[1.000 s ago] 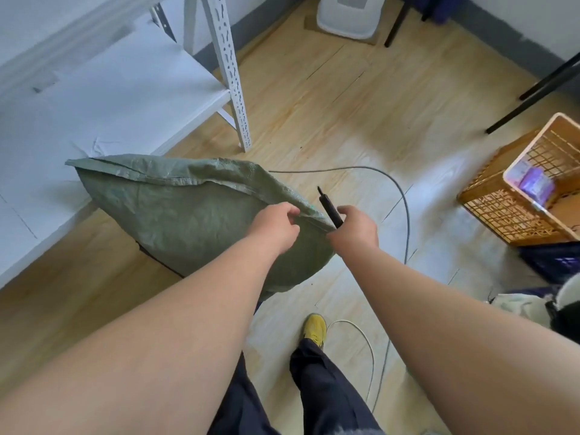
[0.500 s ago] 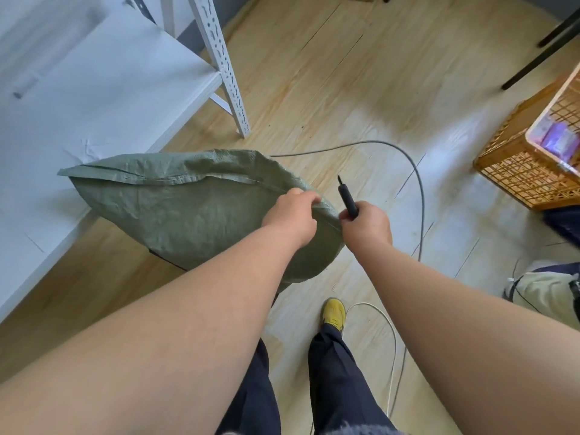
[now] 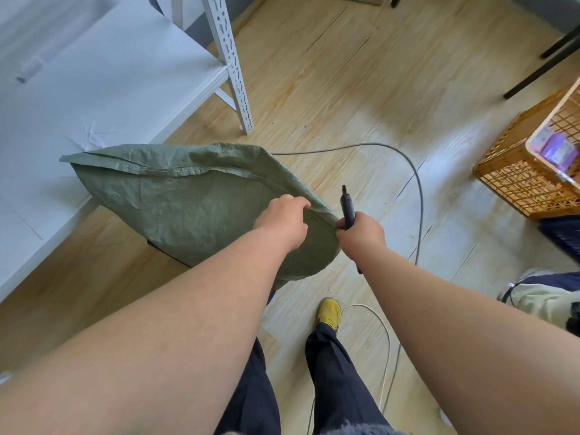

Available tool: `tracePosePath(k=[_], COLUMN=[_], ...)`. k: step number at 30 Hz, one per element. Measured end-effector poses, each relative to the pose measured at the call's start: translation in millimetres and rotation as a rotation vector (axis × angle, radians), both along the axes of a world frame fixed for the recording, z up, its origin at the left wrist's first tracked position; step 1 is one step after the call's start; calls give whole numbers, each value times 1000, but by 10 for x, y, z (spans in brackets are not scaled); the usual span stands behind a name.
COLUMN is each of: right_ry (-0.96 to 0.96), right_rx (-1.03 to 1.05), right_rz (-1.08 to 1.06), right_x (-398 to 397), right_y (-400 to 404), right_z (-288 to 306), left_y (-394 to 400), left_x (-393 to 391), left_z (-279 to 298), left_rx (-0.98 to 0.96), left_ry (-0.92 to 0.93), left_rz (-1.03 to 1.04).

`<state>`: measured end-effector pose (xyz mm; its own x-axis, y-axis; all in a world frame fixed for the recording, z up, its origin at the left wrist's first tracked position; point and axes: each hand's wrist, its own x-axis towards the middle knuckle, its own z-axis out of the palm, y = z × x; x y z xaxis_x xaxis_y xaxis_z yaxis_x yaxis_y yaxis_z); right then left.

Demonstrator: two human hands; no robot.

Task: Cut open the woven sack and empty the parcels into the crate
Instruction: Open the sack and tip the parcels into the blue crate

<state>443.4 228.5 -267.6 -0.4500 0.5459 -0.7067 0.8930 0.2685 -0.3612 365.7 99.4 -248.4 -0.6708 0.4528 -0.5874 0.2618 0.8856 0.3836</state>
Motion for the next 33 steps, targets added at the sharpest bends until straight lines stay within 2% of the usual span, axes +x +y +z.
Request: tracePosePath(k=[2,4,7,9,11,13,16,19,20,23,27,30,33], right_ry=[157,300,495,556,561,614,715,600,607,780,741,827,669], right_rx=[-26,-47,-54,-37,-41,-84,-176,-237,-250,-307,-327,-389,-413], right_rz=[-35,21,62,56,70,41,28,239,252,192,253,286,423], right_x=[-65,-211,-438,-517,-552,-610,-785,-942,-974,-1016,-879,-837,-792], right_y=[-27,-106,-257,-313,-350,-404,-514,-653,-718,-910,-1008,-1062,-1186], right_z=[119,326,684,865,1015,1196,1565,1877,1958,2115,2150,2235,2239], left_y=[0,18,-36,-194,-406,-592,-854,-1099,-1175,-1321,-1382,-1421,-1353], left_x=[21,-14,-218,-414,-641,-827,-881,-788,-761,-708,-547,-443,-341], left_z=[13,70,278,418,631,921,1337,1595,1665,1839,1948,2101,2186], left_rx=[24,79,152,30,-105,-45,180,95,79,225,142,366,362], left_ry=[74,185,393,418,335,348,527,488,527,722,632,675,438], left_rz=[-36,-78,-10,-96,-122,-4,226,236,256,466,449,659,591])
